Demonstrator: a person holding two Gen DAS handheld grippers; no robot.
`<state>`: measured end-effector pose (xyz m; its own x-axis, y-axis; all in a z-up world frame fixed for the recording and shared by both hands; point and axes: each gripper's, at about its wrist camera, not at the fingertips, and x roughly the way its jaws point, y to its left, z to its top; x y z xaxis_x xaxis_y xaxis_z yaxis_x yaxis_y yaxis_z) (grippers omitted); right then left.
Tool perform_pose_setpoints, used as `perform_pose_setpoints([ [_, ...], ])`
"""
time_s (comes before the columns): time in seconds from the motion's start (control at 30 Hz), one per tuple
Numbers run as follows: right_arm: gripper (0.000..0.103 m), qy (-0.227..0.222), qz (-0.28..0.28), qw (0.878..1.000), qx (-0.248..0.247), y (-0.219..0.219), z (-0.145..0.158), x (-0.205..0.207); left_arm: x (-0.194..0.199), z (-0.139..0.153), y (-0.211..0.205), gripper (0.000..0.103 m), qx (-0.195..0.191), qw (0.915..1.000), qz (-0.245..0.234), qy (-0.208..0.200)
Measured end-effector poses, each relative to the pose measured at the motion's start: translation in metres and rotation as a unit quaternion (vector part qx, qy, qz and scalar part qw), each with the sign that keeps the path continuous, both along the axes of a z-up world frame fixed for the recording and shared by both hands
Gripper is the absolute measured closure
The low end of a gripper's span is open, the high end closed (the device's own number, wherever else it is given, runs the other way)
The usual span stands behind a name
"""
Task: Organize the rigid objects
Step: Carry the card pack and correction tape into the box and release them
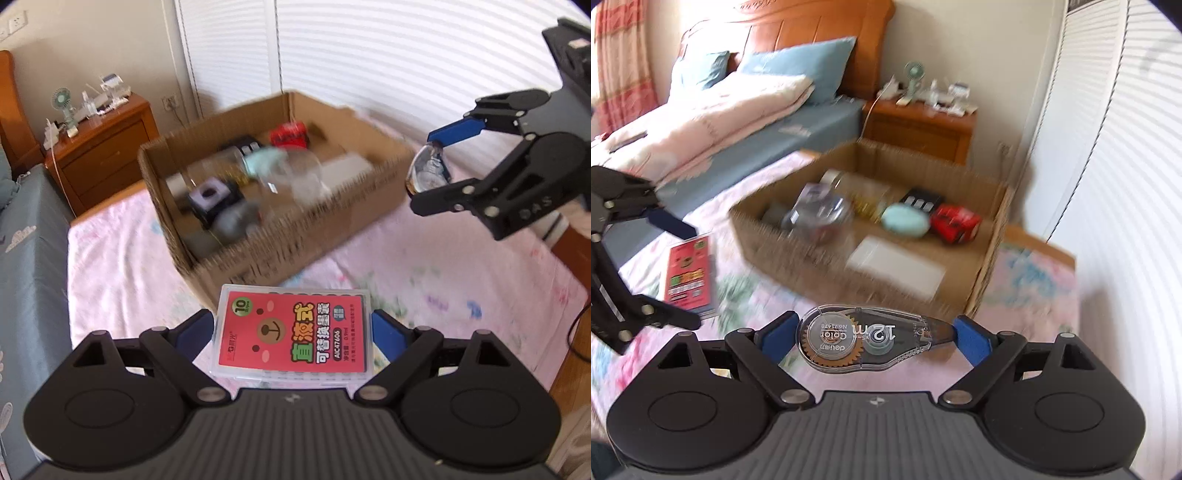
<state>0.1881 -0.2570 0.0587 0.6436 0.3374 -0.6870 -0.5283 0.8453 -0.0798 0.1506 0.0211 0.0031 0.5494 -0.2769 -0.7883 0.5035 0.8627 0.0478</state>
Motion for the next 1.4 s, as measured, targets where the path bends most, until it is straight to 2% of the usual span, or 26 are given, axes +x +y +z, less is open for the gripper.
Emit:
perform_pose_setpoints([
  [0.13,0.010,-0.011,-0.008,1.000,0.003,0.005,0.009,0.032,0.017,0.022,0.004,0.013,-0.009,0.9997,0.010,-0.022],
  [0.3,0.010,0.005,-0.036,0.999,0.012,0.011,0.005,0.076,0.047,0.046,0.005,0.013,-0.007,0.9984,0.027,-0.050],
  [0.43,0.010,0.016,-0.052,0.998,0.030,0.015,-0.003,0.100,0.078,0.057,0.004,0.013,-0.013,0.9973,0.048,-0.055],
  [0.5,0.003,0.024,-0.062,0.997,0.044,0.012,-0.005,0.106,0.093,0.059,0.000,0.013,-0.014,0.9972,0.051,-0.052],
  [0.63,0.000,0.023,-0.069,0.996,0.058,0.002,-0.005,0.096,0.113,0.058,-0.009,0.012,-0.013,0.9976,0.054,-0.041],
  [0.93,0.000,0.016,-0.084,0.996,0.032,-0.014,0.001,0.062,0.150,0.048,-0.046,0.012,-0.023,0.9988,0.043,-0.008],
  [1.27,0.000,0.019,-0.092,0.995,0.029,-0.017,0.006,0.051,0.161,0.033,-0.066,0.012,-0.031,0.9975,0.052,0.038],
  [1.4,0.000,0.015,-0.092,0.995,0.030,-0.015,0.010,0.047,0.153,0.042,-0.060,0.011,-0.037,0.9975,0.057,0.021],
])
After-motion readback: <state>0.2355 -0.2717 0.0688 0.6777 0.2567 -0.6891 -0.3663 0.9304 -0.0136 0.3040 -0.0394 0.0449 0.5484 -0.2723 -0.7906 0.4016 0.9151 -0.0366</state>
